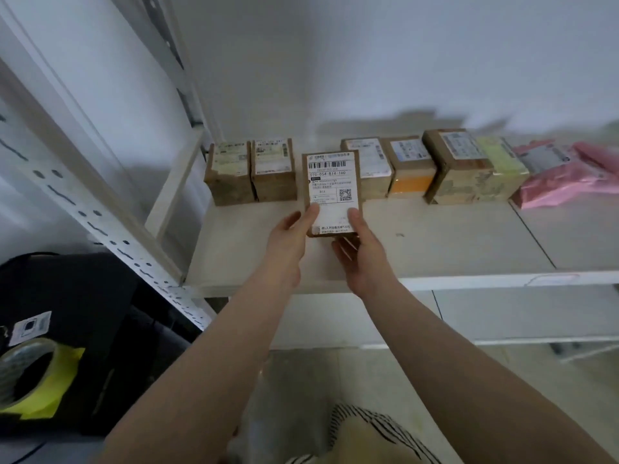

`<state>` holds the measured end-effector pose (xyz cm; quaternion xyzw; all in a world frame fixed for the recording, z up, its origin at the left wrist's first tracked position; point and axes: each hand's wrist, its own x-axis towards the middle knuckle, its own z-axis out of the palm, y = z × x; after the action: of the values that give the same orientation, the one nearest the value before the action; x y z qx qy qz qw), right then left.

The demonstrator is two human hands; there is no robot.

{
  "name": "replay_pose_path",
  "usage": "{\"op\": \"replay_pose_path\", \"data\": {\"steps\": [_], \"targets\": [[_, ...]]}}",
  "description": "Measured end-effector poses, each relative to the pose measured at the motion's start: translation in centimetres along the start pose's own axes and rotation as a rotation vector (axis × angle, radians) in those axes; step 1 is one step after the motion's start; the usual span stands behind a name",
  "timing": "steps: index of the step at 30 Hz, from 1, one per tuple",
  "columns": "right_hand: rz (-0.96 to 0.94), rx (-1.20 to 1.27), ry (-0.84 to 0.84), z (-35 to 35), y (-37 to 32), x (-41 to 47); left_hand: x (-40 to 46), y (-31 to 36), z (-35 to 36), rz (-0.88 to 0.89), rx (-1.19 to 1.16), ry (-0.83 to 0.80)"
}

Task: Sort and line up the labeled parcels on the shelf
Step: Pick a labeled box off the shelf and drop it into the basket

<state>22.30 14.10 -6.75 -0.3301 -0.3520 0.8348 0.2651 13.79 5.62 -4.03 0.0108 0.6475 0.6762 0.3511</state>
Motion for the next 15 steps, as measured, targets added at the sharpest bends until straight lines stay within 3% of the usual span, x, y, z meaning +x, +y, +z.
{"op": "replay_pose_path", "data": {"steps": [7,15], "targets": [[-0.034,0.012,0.089,-7.7,2.3,-9.1,-5.5,-4.5,0.3,0.018,0.141,-0.333],[-0.174,0.179,0.266,-21.8,1.5,-18.7,-12.7,-12.9,10.2,-0.007,0.362,-0.679]]}}
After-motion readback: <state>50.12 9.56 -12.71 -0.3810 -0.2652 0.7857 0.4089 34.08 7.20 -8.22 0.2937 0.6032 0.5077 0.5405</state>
